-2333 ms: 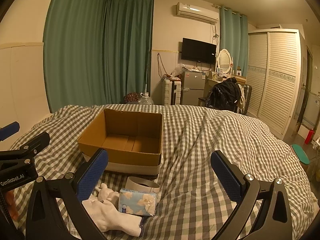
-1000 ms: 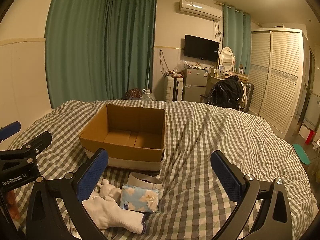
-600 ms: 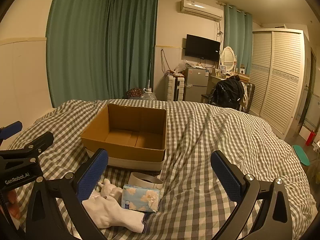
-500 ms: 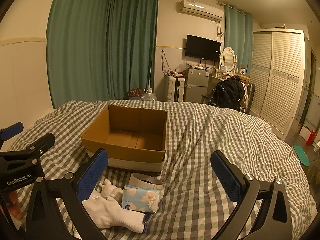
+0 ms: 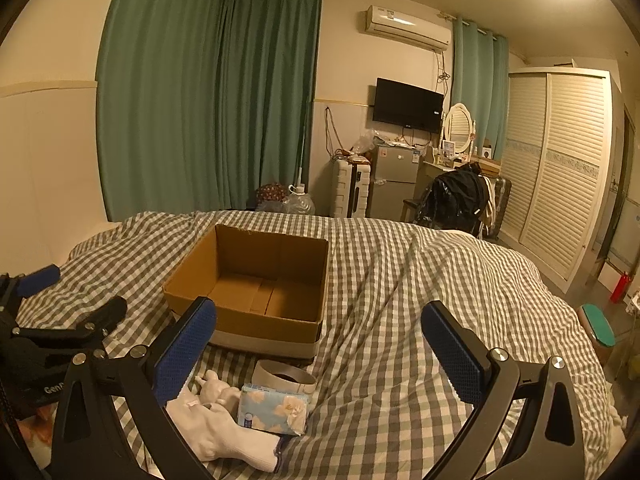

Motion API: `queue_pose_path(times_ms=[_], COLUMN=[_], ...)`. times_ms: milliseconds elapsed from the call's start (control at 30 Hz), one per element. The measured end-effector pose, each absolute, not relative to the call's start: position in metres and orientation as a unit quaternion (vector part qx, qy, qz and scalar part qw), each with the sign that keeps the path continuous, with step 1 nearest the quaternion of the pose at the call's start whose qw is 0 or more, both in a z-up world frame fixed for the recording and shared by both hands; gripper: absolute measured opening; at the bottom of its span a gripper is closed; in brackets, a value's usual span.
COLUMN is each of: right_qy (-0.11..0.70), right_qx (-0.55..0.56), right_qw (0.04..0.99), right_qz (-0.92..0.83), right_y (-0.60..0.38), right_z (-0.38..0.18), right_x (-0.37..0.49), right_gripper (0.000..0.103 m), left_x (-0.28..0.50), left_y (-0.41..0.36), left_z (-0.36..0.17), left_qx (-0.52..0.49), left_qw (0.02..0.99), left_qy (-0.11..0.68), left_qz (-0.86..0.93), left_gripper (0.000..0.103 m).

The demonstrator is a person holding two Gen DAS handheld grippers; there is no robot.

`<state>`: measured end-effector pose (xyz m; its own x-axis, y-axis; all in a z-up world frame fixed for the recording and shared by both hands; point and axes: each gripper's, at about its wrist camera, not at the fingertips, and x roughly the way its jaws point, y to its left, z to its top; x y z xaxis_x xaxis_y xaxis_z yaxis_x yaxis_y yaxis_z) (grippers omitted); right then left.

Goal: Organize objects
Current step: 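Grasp the white bottle with the left tool while the right tool grasps the tissue pack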

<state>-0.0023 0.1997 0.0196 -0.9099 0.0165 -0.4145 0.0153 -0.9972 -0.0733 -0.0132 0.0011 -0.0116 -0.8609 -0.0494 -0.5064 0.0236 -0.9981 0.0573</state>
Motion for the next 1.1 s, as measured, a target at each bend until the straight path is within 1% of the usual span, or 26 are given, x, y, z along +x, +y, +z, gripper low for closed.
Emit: queue_pose_path(times_ms=[200, 500, 600, 767, 900, 1000, 1033, 1067, 1100], right_qy=[-0.04, -0.027, -0.019, -0.013, -0.017, -0.029, -0.031, -0.031, -0.03], right_qx=[-0.242, -0.362, -0.393, -0.429, -0.459, -0.475, -0.481, -0.486, -0.493], right_qw=[-0.01, -0.025, -0.029, -0.052, -0.073, -0.093, -0.097, -0.098, -0.099], right_qz=[0.969, 0.932, 0.919, 0.902, 0.885, 0.874, 0.871, 0.868, 0.864], right_y=[0.197, 0.201, 0.204, 0.202, 0.194, 0.184, 0.18, 0.179, 0.179], right_z=[0.005, -0.06, -0.078, -0.101, -0.12, -0.127, -0.13, -0.133, -0.136], right_x=[-0.018, -0.063, -0.073, -0.086, -0.092, -0.094, -0.096, -0.097, -0.098], right_gripper=[0.103, 0.103, 0.103, 0.102, 0.1, 0.093, 0.087, 0.079, 0.076], left_x=[-0.026, -0.056, -0.062, -0.073, -0.08, -0.085, -0.087, -0.087, -0.087], left_y=[0.001, 0.005, 0.011, 0.014, 0.011, 0.011, 0.012, 0.013, 0.013], left_z=[-0.03, -0.084, -0.1, -0.125, -0.14, -0.147, -0.148, -0.149, -0.15], left_qx=[0.299, 0.381, 0.4, 0.437, 0.456, 0.465, 0.467, 0.467, 0.469], left_qw=[0.009, -0.002, -0.008, -0.017, -0.033, -0.044, -0.046, -0.051, -0.056], left_qy=[-0.017, -0.019, -0.026, -0.034, -0.024, -0.023, -0.024, -0.024, -0.023], left_qz=[-0.954, -0.924, -0.916, -0.899, -0.889, -0.884, -0.883, -0.882, -0.881], left_gripper=[0.103, 0.102, 0.1, 0.092, 0.09, 0.084, 0.083, 0.083, 0.082])
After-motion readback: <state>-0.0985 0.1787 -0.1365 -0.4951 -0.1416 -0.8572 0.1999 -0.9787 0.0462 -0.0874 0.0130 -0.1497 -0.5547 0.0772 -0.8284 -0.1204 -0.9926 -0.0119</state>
